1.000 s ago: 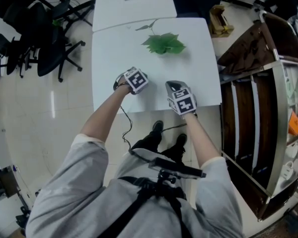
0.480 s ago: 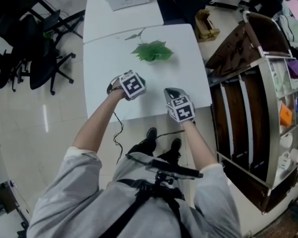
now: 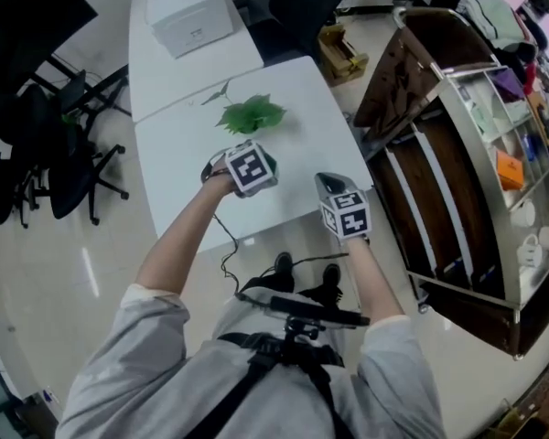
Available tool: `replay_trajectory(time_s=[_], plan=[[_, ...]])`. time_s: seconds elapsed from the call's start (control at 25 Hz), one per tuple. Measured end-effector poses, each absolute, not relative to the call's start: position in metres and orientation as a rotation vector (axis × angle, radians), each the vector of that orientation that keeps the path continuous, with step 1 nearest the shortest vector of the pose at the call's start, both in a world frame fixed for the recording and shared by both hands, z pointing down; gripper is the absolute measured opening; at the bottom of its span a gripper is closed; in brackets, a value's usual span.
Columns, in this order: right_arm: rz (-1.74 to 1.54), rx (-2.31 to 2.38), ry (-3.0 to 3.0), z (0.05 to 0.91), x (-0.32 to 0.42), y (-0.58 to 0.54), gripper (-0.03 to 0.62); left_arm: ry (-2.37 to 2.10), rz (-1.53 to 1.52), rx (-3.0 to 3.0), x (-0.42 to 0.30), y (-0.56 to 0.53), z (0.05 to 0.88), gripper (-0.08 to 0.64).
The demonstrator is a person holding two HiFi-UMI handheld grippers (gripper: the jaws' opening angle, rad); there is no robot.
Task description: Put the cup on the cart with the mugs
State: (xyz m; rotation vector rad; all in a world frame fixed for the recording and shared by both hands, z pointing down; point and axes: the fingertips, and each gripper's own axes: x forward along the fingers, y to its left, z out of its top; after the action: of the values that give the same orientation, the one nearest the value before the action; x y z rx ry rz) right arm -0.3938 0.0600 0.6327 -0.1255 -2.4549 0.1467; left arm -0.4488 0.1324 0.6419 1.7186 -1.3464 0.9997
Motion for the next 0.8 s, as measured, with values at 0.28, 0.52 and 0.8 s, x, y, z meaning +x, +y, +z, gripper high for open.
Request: replay_trajectory(time_s=[0.28, 0.52, 0.8], plan=[[0.200, 0.081, -2.483, 0.612, -0.328, 0.010, 0.008, -1.196, 1.105, 1.900, -0.393, 0.074, 0.616, 0.330], [0.257, 0.298, -2.493, 0.601, -0.259, -0.044, 0.008, -1.087, 1.201, 2.043, -0.335, 0.021, 0.598, 0.330], [0.334, 0.537, -2.513, 0.580, -0.166, -0.098, 0.008, -0.952, 1.274, 2.144, -0.252, -0.026, 0.586, 0.330]])
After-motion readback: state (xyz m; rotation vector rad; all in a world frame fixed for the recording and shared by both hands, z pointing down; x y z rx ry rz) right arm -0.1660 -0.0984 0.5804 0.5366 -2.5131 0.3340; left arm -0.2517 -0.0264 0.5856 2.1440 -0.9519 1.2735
